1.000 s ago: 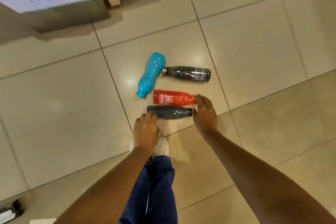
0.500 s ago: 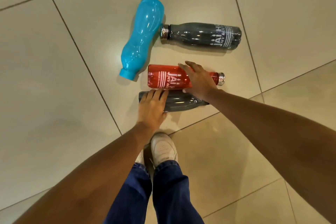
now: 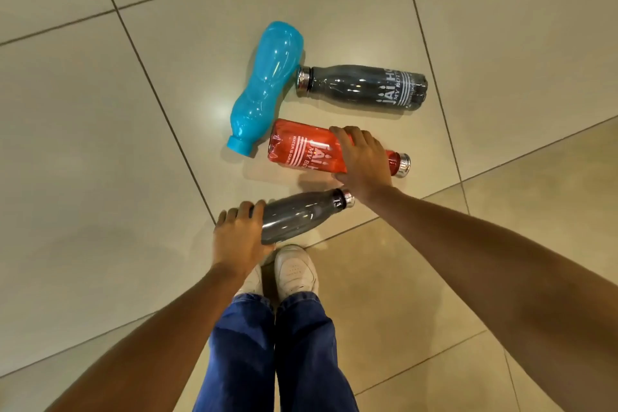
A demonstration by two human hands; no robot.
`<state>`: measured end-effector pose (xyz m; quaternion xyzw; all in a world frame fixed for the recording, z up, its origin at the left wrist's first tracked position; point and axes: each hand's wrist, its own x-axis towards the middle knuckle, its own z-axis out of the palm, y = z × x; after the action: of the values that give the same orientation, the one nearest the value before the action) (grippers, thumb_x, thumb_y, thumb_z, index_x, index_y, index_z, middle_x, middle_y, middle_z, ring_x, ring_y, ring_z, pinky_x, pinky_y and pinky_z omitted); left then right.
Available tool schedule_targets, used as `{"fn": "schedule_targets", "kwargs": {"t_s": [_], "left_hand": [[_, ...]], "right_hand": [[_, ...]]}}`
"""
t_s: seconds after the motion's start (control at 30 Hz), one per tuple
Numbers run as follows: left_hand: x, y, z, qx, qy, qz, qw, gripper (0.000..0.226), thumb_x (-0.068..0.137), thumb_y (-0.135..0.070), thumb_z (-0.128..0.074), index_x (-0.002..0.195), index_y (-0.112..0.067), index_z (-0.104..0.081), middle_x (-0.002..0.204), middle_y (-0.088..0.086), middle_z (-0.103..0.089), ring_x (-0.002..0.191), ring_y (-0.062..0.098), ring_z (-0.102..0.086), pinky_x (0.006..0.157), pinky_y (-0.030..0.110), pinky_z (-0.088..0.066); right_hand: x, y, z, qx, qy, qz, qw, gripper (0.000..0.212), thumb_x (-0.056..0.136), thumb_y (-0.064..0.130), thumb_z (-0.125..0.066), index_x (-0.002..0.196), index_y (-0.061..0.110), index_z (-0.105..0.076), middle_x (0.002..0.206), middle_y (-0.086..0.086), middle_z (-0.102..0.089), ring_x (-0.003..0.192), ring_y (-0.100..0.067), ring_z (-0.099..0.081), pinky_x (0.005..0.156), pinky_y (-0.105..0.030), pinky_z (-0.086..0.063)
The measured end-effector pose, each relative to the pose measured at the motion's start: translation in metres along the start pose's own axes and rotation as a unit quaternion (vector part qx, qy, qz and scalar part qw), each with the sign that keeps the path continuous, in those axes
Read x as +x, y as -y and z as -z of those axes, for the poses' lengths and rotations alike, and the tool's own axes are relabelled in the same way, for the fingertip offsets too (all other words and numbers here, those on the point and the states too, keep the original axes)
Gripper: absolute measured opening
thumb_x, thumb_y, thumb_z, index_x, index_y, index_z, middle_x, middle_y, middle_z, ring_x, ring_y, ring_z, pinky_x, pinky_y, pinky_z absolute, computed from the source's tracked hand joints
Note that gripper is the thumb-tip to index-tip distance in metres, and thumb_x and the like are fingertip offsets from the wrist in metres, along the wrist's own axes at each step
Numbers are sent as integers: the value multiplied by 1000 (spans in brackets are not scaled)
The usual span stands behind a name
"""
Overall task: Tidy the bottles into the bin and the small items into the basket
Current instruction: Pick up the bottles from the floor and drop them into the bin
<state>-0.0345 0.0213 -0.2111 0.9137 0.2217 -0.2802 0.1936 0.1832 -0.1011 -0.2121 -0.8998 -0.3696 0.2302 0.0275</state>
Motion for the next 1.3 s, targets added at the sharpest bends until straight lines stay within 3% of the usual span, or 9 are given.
{"fn": "schedule_targets", "kwargs": {"t_s": [0.07, 0.3, 0.53, 0.63, 0.83, 0.97, 1.1, 1.2, 1.3], "left_hand": [[-23, 0, 18, -31, 1, 36, 999, 75, 62, -51, -80, 121, -11, -58, 106, 13, -66, 87, 34, -65, 75, 42, -56], [-88, -19, 85, -97, -13, 165, 982, 74, 63, -59, -75, 117, -13, -56, 105, 11, -64, 87, 33, -64, 67, 41, -57], [-151, -43, 169, -214, -63, 287, 931, 81, 60, -68, -70, 117, -12, -55, 100, 11, -68, 86, 34, -65, 73, 43, -55], [-182, -48, 213, -252, -97, 293, 917, 82, 61, -70, -69, 118, -13, -55, 99, 9, -70, 85, 32, -66, 72, 40, -55], [-235, -45, 303, -293, -167, 240, 910, 83, 59, -70, -70, 118, -13, -61, 95, 4, -73, 72, 16, -63, 55, 21, -46], [-281, -54, 362, -347, -199, 243, 884, 84, 60, -68, -69, 120, -9, -61, 100, 7, -72, 77, 20, -67, 68, 31, -58], [-322, -70, 409, -413, -230, 257, 843, 88, 55, -74, -64, 116, -10, -61, 90, 5, -71, 73, 18, -67, 67, 33, -59], [-344, -73, 440, -451, -238, 251, 823, 73, 54, -78, -67, 94, -18, -67, 75, 0, -71, 67, 17, -68, 63, 36, -60], [-361, -69, 464, -473, -259, 246, 805, 52, 54, -76, -67, 71, -28, -63, 64, -1, -70, 59, 16, -69, 60, 38, -60]], "right_hand": [[-14, 7, 17, 15, -19, -5, 1000, 79, 74, 36, -78, 139, 17, -38, 134, -11, -51, 121, -28, -49, 104, -44, -40], [-65, 29, 94, 45, -75, -19, 996, 83, 71, 42, -81, 139, 14, -42, 131, -12, -54, 118, -27, -54, 94, -44, -50], [-116, 66, 192, 102, -125, -68, 985, 88, 67, 52, -80, 136, 8, -46, 126, -15, -58, 111, -29, -60, 84, -38, -53], [-137, 85, 244, 125, -150, -87, 977, 88, 67, 54, -79, 136, 10, -45, 125, -12, -58, 109, -26, -60, 84, -35, -52], [-184, 115, 331, 167, -217, -64, 960, 90, 66, 54, -79, 136, 7, -47, 127, -12, -58, 114, -25, -58, 91, -35, -52], [-210, 135, 391, 287, -177, -104, 936, 91, 64, 56, -79, 138, 28, -35, 133, 3, -49, 121, -14, -47, 93, -28, -45], [-226, 157, 443, 378, -172, -98, 905, 83, 64, 55, -80, 132, 39, -36, 126, 10, -49, 115, -6, -47, 78, -9, -36], [-225, 175, 476, 377, -184, -75, 905, 84, 65, 52, -81, 134, 36, -35, 127, 7, -47, 115, -6, -46, 74, -5, -32], [-221, 199, 502, 381, -179, -56, 905, 86, 66, 54, -79, 136, 35, -34, 131, 4, -44, 118, -13, -48, 81, -17, -43]]}}
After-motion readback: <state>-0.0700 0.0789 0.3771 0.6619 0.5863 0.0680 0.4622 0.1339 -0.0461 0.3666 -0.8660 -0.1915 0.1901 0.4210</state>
